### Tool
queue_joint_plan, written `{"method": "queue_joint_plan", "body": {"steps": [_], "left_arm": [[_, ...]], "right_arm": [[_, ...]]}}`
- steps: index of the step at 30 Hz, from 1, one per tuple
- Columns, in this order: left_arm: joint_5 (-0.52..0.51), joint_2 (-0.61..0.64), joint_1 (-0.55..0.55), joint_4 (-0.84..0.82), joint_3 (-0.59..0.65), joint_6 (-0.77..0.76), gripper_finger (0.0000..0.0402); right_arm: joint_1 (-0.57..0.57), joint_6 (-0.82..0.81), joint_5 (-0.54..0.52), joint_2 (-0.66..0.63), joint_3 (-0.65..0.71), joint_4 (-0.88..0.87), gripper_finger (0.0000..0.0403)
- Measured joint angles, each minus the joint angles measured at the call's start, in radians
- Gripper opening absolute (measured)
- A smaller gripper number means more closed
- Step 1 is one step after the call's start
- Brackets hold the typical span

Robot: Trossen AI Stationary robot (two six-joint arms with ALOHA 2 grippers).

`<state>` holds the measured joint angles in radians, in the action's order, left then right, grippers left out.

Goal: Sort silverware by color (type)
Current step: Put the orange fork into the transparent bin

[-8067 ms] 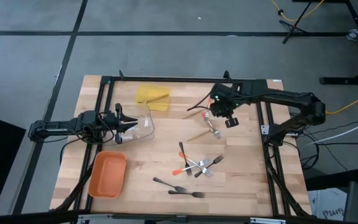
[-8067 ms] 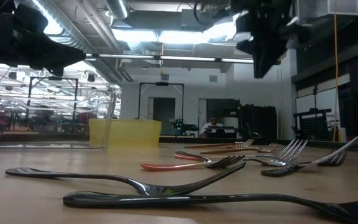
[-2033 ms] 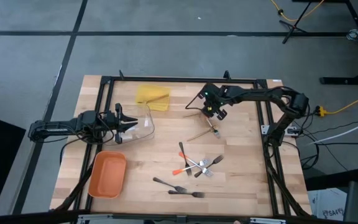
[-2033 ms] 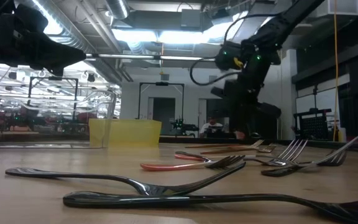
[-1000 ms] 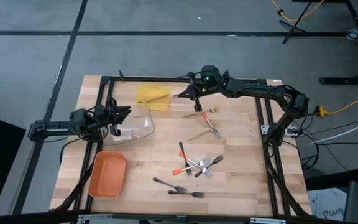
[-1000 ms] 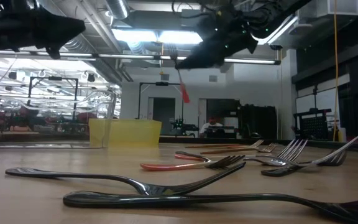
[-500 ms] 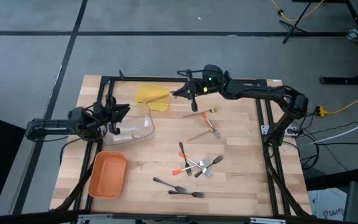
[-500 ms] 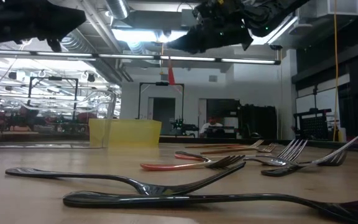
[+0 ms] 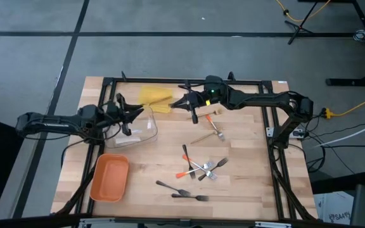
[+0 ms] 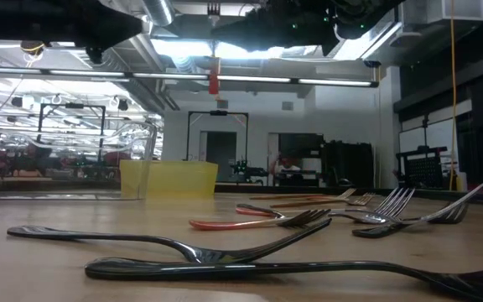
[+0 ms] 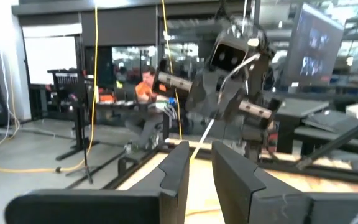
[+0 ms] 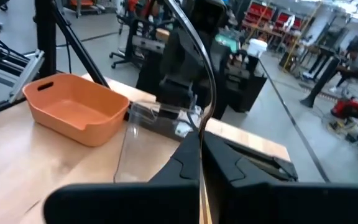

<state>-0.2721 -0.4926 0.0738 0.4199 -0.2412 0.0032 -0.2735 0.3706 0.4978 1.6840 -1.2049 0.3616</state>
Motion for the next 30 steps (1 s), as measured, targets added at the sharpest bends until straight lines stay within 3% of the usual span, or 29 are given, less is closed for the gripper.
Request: {"method": "queue_joint_plan", "body": {"steps": [16, 30], "left_arm": [[0.031, -0.369, 0.000, 0.000, -0.199, 0.031, 0.0063], [0.031, -0.543, 0.000, 0.001, -0.284, 0.061, 0.0063]], "right_arm": [[0.032, -0.001, -0.001, 0.000, 0.000, 0.057, 0.0000], [0.032, -0.003, 0.000, 0.000, 0.000, 0.057, 0.0000]]}}
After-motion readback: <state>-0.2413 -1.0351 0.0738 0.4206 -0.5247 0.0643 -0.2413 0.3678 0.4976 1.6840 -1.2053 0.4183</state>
